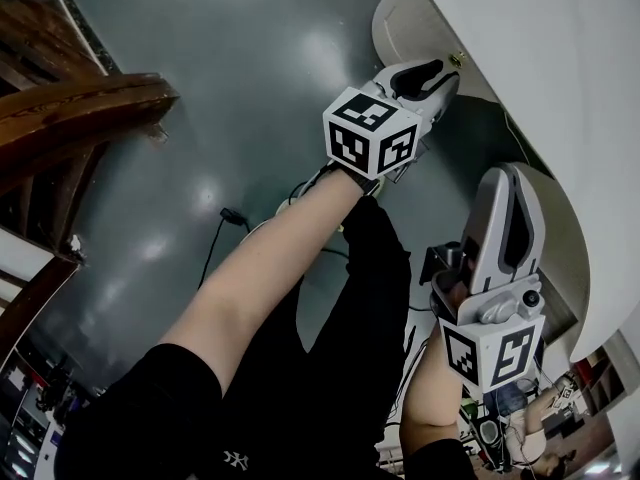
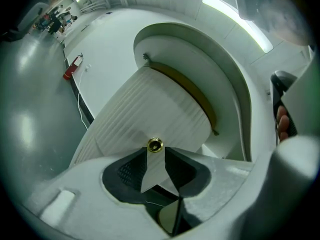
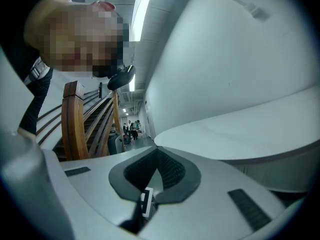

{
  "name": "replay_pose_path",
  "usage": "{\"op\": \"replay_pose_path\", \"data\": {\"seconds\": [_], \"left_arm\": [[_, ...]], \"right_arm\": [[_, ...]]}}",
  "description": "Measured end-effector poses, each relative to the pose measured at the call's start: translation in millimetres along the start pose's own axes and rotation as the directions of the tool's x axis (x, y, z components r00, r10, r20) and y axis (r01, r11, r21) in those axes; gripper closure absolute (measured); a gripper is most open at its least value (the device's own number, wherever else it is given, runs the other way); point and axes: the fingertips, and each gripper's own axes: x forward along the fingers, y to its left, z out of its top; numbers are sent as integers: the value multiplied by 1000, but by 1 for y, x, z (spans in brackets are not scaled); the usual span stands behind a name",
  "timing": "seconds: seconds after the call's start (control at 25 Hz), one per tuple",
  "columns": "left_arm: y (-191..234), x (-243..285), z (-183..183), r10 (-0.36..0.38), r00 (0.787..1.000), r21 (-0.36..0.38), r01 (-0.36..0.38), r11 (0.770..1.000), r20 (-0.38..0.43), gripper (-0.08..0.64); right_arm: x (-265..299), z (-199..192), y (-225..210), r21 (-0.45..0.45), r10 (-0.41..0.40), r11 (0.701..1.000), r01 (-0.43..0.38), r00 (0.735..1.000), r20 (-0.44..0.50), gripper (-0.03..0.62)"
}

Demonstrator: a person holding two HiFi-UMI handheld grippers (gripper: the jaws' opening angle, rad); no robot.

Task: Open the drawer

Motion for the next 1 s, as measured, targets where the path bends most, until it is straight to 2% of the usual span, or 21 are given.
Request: {"op": "replay_pose_path", "data": {"seconds": [0.2, 0.44, 1.0], "left_arm": [[1, 9, 6, -23, 1000, -24, 23, 999, 18, 456], [-1, 21, 9, -22, 1000, -18, 22, 1000, 8, 456], [-3, 8, 3, -19, 1000, -38, 19, 999, -18, 457]], "right_arm": [[1, -2, 0, 10, 0, 1000, 0, 1000, -8, 578], [0, -1, -4, 14, -2, 1000, 2, 1000, -28, 578], [-22, -1, 9, 37, -27, 999, 29, 998, -49, 578]]}}
